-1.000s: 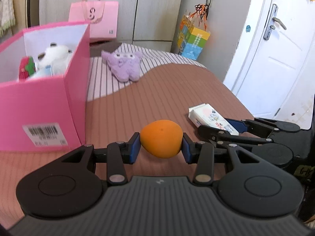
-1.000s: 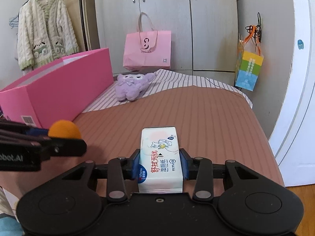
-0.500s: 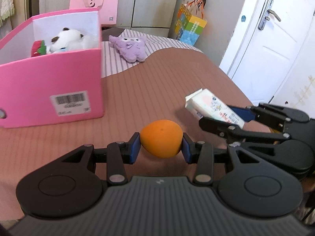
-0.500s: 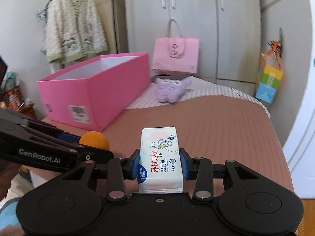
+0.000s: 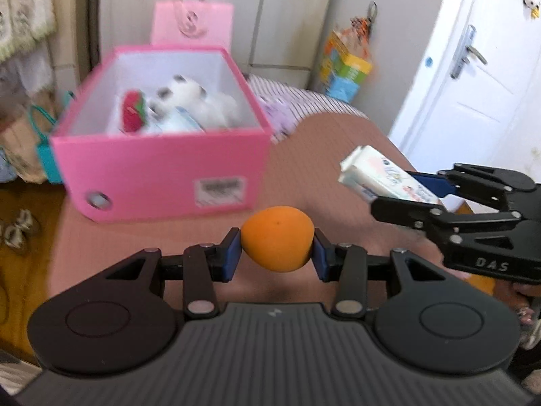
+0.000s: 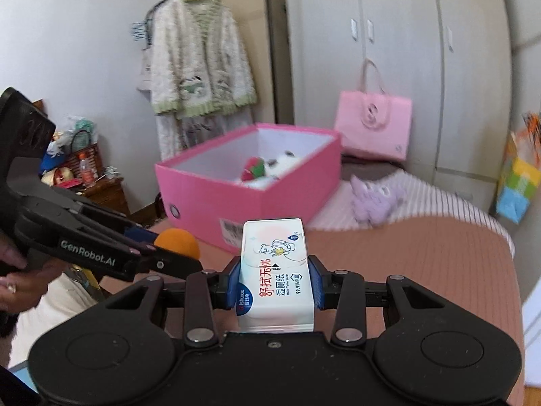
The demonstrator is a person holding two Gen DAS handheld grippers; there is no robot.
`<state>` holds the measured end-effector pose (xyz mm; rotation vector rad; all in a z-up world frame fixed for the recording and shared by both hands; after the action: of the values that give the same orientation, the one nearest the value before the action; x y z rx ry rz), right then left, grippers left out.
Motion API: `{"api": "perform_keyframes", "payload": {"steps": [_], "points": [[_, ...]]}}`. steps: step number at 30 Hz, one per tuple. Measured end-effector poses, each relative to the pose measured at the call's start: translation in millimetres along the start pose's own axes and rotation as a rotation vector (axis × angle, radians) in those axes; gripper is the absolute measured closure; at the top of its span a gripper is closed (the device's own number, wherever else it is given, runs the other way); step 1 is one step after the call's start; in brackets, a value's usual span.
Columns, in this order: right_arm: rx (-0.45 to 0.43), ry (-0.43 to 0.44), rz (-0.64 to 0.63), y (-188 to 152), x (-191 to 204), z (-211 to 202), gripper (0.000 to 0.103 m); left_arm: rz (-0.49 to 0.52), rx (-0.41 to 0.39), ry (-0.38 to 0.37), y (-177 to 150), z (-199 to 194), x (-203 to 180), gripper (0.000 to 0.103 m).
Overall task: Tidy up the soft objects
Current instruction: 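Carry the orange ball and tissue pack over the pink box with both grippers, then lower the orange ball and tissue pack into the box and open both grippers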
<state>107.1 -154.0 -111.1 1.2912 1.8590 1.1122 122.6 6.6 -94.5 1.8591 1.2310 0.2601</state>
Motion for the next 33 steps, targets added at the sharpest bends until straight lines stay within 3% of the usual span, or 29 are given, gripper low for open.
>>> {"api": "perform_keyframes", "payload": {"steps": [7,13,19,25,33], "points": [[-0.065,0.047,-0.039,45.6,18.0,20.7,0.058,0.008,-0.146,0.049,40.8,-23.1,29.2,0.061],[-0.053,0.046,0.033,84.7,5.3,84.4,0.058,-0.01,-0.192,0.137,83.5,-11.3,75.3,0.06],[-0.01,0.06,0.023,107.6,10.0,140.0,0.058,-0.013,-0.169,0.231,115.1,18.8,117.8,0.06],[0.066,0.005,-0.212,105.2,35.6,193.8,0.058,-0.077,-0.051,0.232,119.5,55.2,145.1,0.061],[0.13,0.058,-0.239,105.1,46.7,218.7,0.056,-0.094,-0.023,0.279,123.0,72.6,161.9,0.055]]}}
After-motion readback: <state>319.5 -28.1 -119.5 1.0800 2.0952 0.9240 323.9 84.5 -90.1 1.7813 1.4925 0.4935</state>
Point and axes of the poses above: each gripper's, at about its wrist camera, not at the fingertips, and z roughly the way its jaws point, x to its left, y to its top, the point moved 10 cm from there along z, roughly the way its jaws point, and after that the axes turned 8 degrees about -y, right-handed, at the moved point
